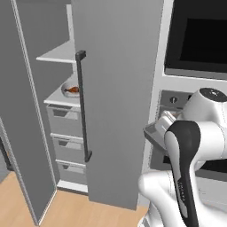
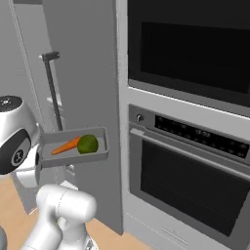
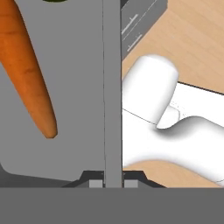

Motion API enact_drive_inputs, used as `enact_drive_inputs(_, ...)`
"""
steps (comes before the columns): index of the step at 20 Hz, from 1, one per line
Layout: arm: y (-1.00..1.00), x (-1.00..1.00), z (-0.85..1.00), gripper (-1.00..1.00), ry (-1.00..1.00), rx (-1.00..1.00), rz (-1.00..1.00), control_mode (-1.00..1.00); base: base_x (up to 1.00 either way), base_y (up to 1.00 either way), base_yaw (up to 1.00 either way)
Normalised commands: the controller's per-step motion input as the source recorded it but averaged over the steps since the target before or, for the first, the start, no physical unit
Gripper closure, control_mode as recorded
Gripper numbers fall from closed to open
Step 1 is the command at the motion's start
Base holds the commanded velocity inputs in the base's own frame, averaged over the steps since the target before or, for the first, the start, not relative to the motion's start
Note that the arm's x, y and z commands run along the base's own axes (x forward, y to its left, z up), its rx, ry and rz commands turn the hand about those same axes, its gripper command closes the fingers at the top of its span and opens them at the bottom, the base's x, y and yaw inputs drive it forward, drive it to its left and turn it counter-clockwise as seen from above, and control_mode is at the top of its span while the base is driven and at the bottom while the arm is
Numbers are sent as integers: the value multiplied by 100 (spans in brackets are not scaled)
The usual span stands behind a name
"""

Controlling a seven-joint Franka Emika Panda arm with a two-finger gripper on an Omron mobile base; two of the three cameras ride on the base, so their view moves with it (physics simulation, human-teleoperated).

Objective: Take the meat container that has the chicken drumstick and place it on the second highest rack of the freezer. Then take the vegetable container that has the carrot and lime and place it on the highest rack of the freezer.

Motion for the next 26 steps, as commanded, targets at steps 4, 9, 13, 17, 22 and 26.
enact_drive_inputs(4, 0, 0, 0, 100, 0, 0, 0, 100, 16, 100, 0)
enact_drive_inputs(9, 0, 0, 0, 100, 0, 0, 0, 100, 1, 100, 0)
enact_drive_inputs(13, 0, 0, 0, 100, 0, 0, 0, 100, 4, 100, -3)
enact_drive_inputs(17, 0, 0, 0, 100, 0, 0, 0, 100, 33, 73, -13)
enact_drive_inputs(22, 0, 0, 0, 100, 0, 0, 0, 100, 56, 13, -13)
enact_drive_inputs(26, 0, 0, 0, 100, 0, 0, 0, 100, 55, 0, -7)
